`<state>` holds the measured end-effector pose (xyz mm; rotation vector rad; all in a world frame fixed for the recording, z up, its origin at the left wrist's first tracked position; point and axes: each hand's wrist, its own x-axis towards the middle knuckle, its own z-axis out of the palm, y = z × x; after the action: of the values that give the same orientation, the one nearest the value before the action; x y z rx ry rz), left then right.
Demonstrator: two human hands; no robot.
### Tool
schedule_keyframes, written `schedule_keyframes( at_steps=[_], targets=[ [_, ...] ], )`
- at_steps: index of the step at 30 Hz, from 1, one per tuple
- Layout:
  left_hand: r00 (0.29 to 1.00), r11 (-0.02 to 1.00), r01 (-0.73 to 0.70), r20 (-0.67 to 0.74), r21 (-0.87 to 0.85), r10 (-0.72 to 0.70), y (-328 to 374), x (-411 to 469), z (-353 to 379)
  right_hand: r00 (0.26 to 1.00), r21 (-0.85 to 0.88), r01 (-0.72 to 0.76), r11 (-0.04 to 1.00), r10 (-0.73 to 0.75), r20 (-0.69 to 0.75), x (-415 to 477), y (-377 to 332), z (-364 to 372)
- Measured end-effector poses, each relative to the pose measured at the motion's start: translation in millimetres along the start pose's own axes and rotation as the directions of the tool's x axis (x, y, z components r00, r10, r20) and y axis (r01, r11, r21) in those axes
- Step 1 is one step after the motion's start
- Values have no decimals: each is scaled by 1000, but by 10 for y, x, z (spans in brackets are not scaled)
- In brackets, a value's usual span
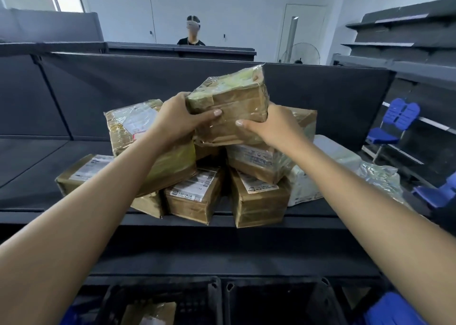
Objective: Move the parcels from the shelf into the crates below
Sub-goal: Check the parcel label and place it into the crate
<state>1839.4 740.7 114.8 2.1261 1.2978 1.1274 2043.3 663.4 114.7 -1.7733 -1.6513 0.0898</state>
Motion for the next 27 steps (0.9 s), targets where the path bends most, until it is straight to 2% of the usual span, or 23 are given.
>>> schedule_keyframes(
  at_steps=[5,9,14,17,21,25,27],
  targets=[
    [995,997,-69,-70,-46,66,144,-74,-48,999,39,2,999,0,-39,-98,-19,-49],
    [978,985,-160,-148,-64,149,396,-311,-176,987,113,65,991,-47,-155,-371,-86,-170],
    [959,947,-246,-193,-207,207,618,-1030,-330,927,149,213,966,-152,-342,-1056,-235,-308],
    [950,922,-278,-217,-270,223,583,-1636,-356,914,168,227,959,-151,-376,-1630,-294,-238],
    [962,897,-252,-193,-364,192,355,-2442,-357,886,145,291,945,-209,-414,-2401,-355,85],
    [985,895,-155,-131,-417,110,43,-3162,-352,912,198,251,948,-163,-377,-3058,-360,525],
    [993,901,-113,-79,-418,87,-132,-3495,-370,929,278,245,929,-143,-342,-3361,-397,759]
  ],
)
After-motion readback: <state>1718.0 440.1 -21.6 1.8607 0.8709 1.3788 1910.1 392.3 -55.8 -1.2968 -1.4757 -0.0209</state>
